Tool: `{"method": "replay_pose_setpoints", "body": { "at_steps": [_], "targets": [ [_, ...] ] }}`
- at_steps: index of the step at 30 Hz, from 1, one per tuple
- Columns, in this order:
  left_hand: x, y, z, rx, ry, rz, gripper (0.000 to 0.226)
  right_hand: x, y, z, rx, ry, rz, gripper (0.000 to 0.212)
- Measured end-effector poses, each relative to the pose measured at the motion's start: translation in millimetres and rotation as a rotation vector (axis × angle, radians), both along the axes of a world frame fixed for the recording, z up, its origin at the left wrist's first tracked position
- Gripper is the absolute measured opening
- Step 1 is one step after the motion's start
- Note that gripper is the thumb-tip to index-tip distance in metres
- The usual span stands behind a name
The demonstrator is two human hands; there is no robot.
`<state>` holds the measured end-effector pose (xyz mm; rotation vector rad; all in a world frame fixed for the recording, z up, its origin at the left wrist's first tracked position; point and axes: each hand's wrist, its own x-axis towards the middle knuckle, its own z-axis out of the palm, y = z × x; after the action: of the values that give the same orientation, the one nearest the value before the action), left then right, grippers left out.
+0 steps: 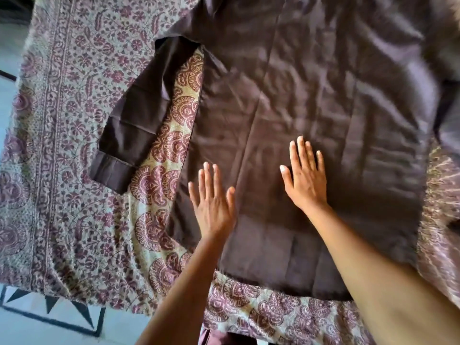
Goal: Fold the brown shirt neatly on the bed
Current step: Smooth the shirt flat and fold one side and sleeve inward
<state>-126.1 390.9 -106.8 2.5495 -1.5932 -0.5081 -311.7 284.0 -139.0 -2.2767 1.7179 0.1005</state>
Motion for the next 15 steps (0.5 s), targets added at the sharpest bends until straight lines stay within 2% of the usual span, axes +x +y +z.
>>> {"method": "replay_pose_setpoints", "body": {
  "at_steps": [6,11,13,15],
  "targets": [
    [-71,-122,-9,-0.012,0.064,-0.363,0.06,-69,-12,0,-0.012,-0.029,-0.342,0.063],
    [-84,-155,-23,0.042,-0.004,-0.401,0.068,-119,-18,3,-0.043,-0.029,-0.69,0.072],
    [-87,-162,-23,0.022,-0.031,-0.376,0.068,-123,-31,8,-0.084,-0.031,-0.653,0.068],
    [-94,-176,-20,-0.021,-0.052,-0.378,0.066,-113,-56,11,-0.126,-0.055,-0.51,0.063]
  ]
}}
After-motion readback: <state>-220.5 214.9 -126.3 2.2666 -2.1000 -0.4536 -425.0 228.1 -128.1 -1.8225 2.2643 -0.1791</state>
